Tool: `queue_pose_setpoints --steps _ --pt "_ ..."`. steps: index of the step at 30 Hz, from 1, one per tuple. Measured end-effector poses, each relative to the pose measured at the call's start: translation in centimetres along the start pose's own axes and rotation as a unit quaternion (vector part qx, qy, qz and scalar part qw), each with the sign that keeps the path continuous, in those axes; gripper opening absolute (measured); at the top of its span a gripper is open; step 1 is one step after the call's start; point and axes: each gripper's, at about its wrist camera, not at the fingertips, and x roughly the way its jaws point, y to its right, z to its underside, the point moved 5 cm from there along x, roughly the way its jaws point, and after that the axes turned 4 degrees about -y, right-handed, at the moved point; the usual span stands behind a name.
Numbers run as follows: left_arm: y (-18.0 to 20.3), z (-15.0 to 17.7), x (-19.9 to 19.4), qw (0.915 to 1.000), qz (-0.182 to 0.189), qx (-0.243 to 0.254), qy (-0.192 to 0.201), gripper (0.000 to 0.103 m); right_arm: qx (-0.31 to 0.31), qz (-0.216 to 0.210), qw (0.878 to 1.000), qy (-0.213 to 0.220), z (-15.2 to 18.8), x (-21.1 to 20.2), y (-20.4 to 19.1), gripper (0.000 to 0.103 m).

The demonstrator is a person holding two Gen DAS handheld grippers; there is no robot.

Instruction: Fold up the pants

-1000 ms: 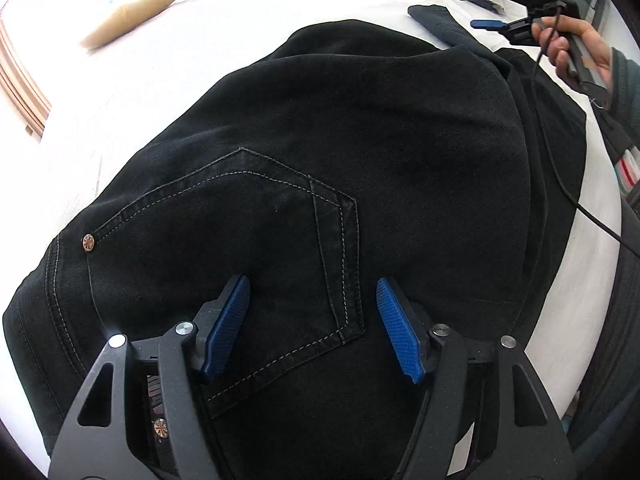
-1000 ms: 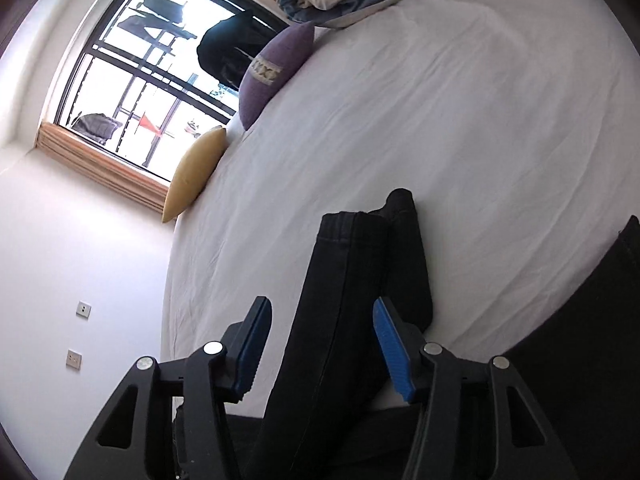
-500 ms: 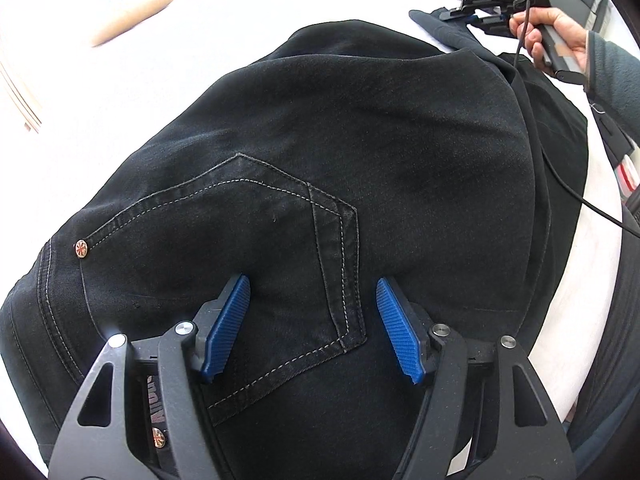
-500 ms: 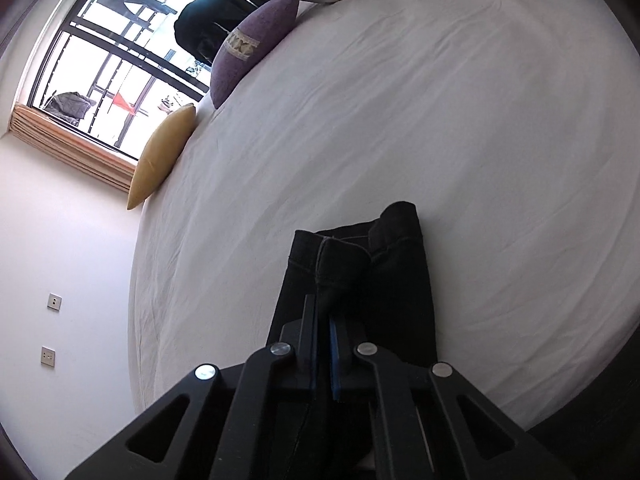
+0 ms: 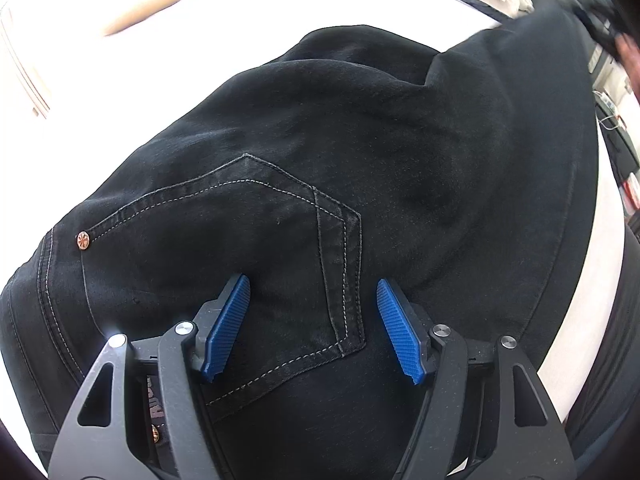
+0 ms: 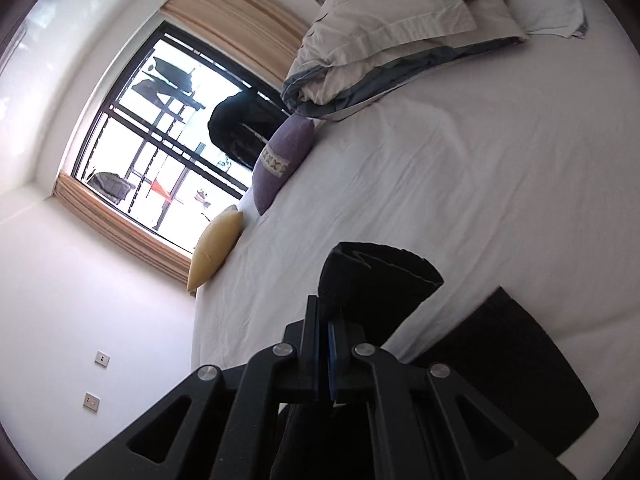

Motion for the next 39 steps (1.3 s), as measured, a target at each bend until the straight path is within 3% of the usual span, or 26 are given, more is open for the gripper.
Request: queue_pose_setpoints --steps 4,8,14,20,23,25,28,30,32,33,39 --pt "0.1 -0.6 0.0 1.0000 -0.006 -0.001 -0.005 0.066 0.101 0.046 0.994 -0.008 4.9 -1.2 9.6 0.004" --pt "0.2 -1.0 0.1 0.9999 -0.011 -0.002 -0.013 0.066 0.142 0.061 0.988 -0.018 7.4 -0.3 13.8 0.004" --pt "0.9 -1.7 0.6 0.9996 -0.021 -0.010 -0.017 0.067 0.107 0.045 0.993 -0.017 5.1 0.4 11.0 0.004" --pt "1.3 -1.9 1.0 0.9994 -0.026 -0.015 -0.019 0.067 0.012 -0.026 1.000 0.003 -0.5 -0.7 1.0 0.004" --pt "1.4 -2.0 1.2 0.9993 -0.026 -0.019 -0.018 0.068 -0.029 -0.050 0.998 0.018 -1.3 -2.2 -1.9 0.004" --pt "1.3 -2.1 1.1 0.9993 -0.026 -0.020 -0.017 0.068 -0.028 -0.035 0.999 0.026 -0.2 -2.8 -0.3 0.004" --pt "1.5 -1.9 1.1 0.9993 -0.029 -0.017 -0.015 0.068 0.060 0.015 0.998 0.014 3.1 -2.4 8.0 0.004" --pt "1.6 -1.9 1.1 0.9994 -0.029 -0.014 -0.016 0.068 0.124 0.051 0.991 -0.012 6.1 -1.5 13.7 0.004" --pt "1.7 -1.8 1.1 0.9994 -0.029 -0.012 -0.017 0.068 0.165 0.047 0.985 -0.023 8.4 -1.0 16.8 0.004" --pt "1.7 -1.8 1.1 0.9994 -0.029 -0.012 -0.018 0.068 0.170 0.036 0.985 -0.014 8.8 -1.1 17.2 0.001" --pt "2.3 -2.1 1.2 0.9991 -0.034 -0.015 -0.019 0.069 0.116 0.073 0.990 -0.028 6.9 -0.6 14.9 0.005"
